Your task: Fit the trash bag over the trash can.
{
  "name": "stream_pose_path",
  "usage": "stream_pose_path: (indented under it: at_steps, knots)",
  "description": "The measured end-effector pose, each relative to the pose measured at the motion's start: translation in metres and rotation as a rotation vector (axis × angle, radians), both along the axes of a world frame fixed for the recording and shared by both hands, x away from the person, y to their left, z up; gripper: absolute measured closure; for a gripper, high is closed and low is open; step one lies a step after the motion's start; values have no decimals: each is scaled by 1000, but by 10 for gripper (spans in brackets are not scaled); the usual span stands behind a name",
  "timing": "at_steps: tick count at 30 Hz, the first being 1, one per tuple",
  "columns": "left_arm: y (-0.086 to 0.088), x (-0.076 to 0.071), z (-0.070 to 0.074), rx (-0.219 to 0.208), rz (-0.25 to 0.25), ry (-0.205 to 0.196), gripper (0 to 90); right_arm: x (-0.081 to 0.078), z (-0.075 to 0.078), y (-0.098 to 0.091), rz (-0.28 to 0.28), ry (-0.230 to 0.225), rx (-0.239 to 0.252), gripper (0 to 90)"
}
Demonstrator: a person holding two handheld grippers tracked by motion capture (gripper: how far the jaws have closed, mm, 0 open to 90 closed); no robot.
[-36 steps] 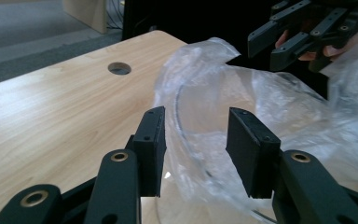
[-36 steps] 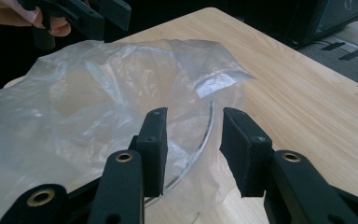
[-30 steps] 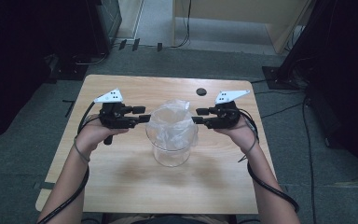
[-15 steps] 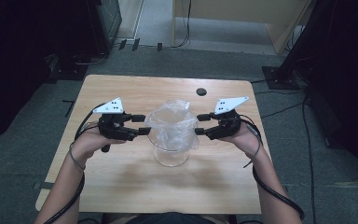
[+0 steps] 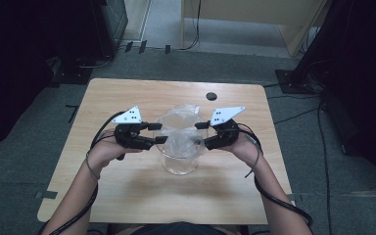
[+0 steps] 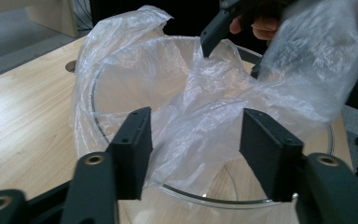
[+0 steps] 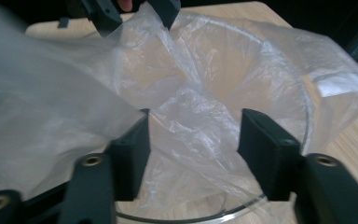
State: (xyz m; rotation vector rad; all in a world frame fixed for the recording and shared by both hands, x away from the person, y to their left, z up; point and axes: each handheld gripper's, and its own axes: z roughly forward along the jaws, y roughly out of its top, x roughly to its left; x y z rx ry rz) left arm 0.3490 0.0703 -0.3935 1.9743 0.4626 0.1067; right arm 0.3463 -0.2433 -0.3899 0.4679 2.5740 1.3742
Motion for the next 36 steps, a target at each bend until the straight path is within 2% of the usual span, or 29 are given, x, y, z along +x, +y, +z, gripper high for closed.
stream_pose_path:
  at_steps: [2,6,8,11,18,28,32,36]
  knots:
    - [1,0,0,3,14,8,551,0,-2,2,-4,18,1,583]
    - [1,1,0,14,29,21,726,-1,-2,2,-22,46,17,803]
    - [1,1,-1,18,30,24,796,-1,-1,1,-34,70,29,855]
    - [2,2,0,16,35,27,842,-1,1,-2,-42,82,36,895]
    - [12,3,5,-17,69,38,861,0,9,-14,-64,108,69,900]
    - [29,5,8,-57,80,66,869,0,20,-38,-90,126,91,900]
    - [39,7,7,-103,85,97,882,1,23,-47,-100,133,100,900]
    - [47,9,4,-100,85,116,884,1,25,-58,-103,150,99,900]
